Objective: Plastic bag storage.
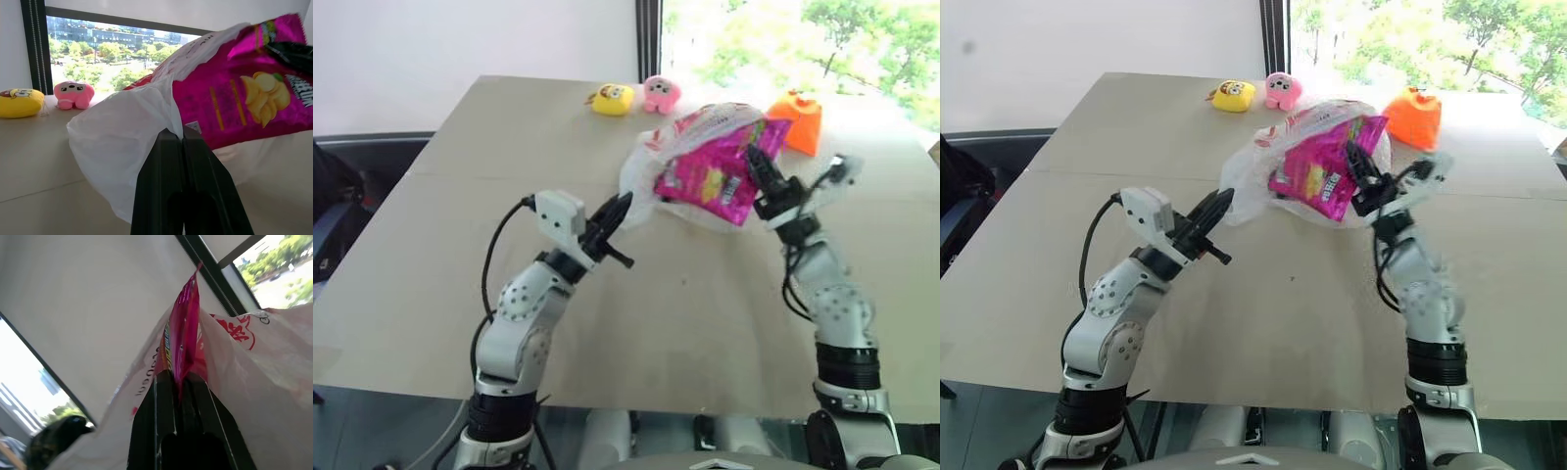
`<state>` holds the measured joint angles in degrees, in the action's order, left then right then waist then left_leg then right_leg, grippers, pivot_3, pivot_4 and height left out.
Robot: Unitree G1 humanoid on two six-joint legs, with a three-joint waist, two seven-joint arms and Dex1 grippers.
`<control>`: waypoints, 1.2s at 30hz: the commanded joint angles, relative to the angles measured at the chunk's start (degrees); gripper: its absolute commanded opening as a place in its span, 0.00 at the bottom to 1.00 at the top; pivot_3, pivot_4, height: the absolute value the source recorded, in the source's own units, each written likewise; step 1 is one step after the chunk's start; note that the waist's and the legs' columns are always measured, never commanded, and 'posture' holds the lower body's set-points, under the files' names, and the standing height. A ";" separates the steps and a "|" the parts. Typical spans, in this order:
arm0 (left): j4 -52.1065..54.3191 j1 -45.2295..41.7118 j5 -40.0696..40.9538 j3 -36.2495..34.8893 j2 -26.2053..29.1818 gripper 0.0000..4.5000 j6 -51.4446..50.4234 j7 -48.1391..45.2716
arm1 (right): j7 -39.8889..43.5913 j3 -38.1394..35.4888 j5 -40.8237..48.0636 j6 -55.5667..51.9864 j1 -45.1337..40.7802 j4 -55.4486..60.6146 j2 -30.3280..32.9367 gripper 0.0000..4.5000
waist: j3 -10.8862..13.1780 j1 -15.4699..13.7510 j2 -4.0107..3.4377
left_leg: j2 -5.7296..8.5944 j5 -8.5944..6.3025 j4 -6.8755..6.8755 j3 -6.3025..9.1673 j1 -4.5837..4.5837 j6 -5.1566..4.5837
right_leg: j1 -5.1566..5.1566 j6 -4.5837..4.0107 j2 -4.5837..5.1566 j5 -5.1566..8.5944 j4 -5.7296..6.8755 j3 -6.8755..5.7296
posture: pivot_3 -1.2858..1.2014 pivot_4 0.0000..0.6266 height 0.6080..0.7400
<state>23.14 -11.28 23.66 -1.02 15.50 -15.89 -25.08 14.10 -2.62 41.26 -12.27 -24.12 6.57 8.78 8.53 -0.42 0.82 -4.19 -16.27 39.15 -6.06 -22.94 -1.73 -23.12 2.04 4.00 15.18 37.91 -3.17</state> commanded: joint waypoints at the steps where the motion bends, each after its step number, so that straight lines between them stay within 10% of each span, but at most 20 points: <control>1: 0.80 -1.72 -0.10 0.67 -0.53 0.00 0.76 -0.07 | 3.55 2.19 -11.66 11.78 -3.43 -4.20 -0.91 0.01 | 0.01 -0.03 -0.01 | 0.00 0.00 0.00 -0.01 -0.01 0.00 | -0.02 0.00 0.00 0.00 0.00 0.01 | 0.52 0.24 1.00; 12: -2.11 -3.59 -0.59 0.04 -1.24 0.00 2.32 0.11 | -6.07 0.96 -30.21 24.89 -8.57 -17.39 -4.85 0.01 | 0.04 0.08 -0.05 | -0.01 0.01 -0.02 -0.13 -0.02 0.03 | -0.05 0.00 0.01 0.00 0.02 0.04 | 0.52 0.24 1.00; 18: -2.57 -3.17 -1.20 0.81 -1.95 0.00 3.02 0.02 | -17.75 1.05 -42.07 29.97 -12.99 -26.02 -5.76 0.49 | 0.06 1.21 -0.10 | -0.03 0.04 -0.03 -0.33 -0.02 0.06 | -0.10 0.00 0.01 0.00 0.06 0.08 | 0.52 0.24 1.00; 23: -2.96 -2.99 -1.54 1.07 -2.41 0.00 3.18 -0.11 | -2.85 9.50 -42.14 14.71 -10.70 -27.28 -3.74 0.99 | 0.06 1.31 -0.10 | -0.05 0.04 -0.07 -0.46 0.02 0.08 | -0.11 0.00 0.01 0.00 0.06 0.12 | 0.52 0.24 1.00; 36: -3.19 -2.64 -2.01 1.86 -3.05 0.00 2.78 -0.32 | 14.59 9.76 -29.43 -11.08 1.47 5.50 4.22 0.99 | 0.07 1.12 -0.11 | -0.05 0.04 -0.14 -0.14 -0.03 0.07 | -0.19 0.00 -0.02 0.00 0.06 0.11 | 0.52 0.24 1.00</control>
<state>18.71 -13.74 21.53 0.64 12.51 -13.86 -25.15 26.65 9.39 7.56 -20.30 -23.53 5.65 12.35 8.60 0.70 0.71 -4.24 -16.23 39.00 -6.20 -22.97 -1.65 -23.31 2.04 3.98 15.18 37.95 -3.06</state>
